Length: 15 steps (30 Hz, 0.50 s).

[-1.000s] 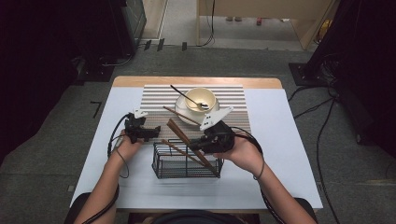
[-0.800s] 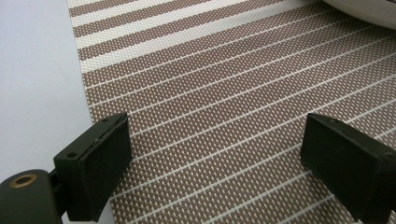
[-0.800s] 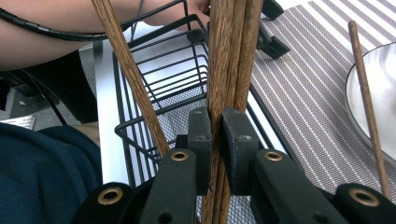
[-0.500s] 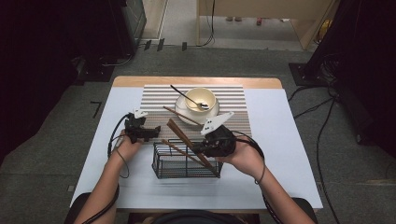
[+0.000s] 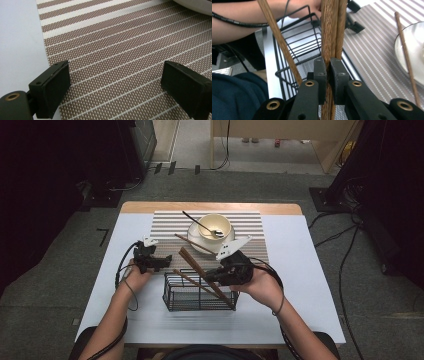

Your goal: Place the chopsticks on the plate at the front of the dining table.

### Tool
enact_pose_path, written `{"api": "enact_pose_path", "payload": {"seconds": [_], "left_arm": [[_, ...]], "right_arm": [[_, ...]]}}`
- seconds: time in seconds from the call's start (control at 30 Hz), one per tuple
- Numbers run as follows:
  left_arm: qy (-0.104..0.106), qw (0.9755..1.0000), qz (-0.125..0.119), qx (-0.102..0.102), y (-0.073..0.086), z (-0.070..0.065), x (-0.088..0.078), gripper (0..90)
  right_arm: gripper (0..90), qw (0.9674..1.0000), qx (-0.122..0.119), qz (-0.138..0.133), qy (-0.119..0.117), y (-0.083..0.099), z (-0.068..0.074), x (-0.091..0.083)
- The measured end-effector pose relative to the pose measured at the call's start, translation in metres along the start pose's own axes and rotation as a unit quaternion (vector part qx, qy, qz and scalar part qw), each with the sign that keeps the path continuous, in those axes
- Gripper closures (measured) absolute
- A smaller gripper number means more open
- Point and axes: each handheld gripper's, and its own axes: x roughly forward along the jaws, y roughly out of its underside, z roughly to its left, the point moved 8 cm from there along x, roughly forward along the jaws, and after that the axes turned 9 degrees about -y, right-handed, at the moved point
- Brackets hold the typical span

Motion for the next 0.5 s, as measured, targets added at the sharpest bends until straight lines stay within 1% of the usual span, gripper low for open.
{"api": "enact_pose_path", "payload": {"seconds": [0.07, 0.1, 0.13, 0.2, 0.3, 0.5], "left_arm": [[0.000, 1.0000, 0.000, 0.001, 0.000, 0.000, 0.000, 8.6], [0.000, 1.0000, 0.000, 0.001, 0.000, 0.000, 0.000, 8.6], [0.000, 1.0000, 0.000, 0.001, 0.000, 0.000, 0.000, 8.6], [0.000, 1.0000, 0.000, 0.001, 0.000, 0.000, 0.000, 8.6], [0.000, 1.0000, 0.000, 0.001, 0.000, 0.000, 0.000, 8.6], [0.000, 1.0000, 0.000, 0.001, 0.000, 0.000, 0.000, 8.6]], "right_arm": [[85.4, 1.0000, -0.002, 0.000, -0.002, -0.002, 0.000, -0.002], [85.4, 1.0000, 0.000, -0.003, -0.002, -0.004, 0.000, -0.002], [85.5, 1.0000, 0.002, -0.005, -0.006, -0.005, 0.000, -0.003], [85.4, 1.0000, 0.003, -0.007, -0.006, -0.007, 0.000, -0.005], [85.3, 0.9999, 0.005, -0.004, -0.009, -0.010, 0.000, -0.005], [85.3, 0.9999, 0.010, -0.004, -0.008, -0.017, -0.001, -0.009]]}}
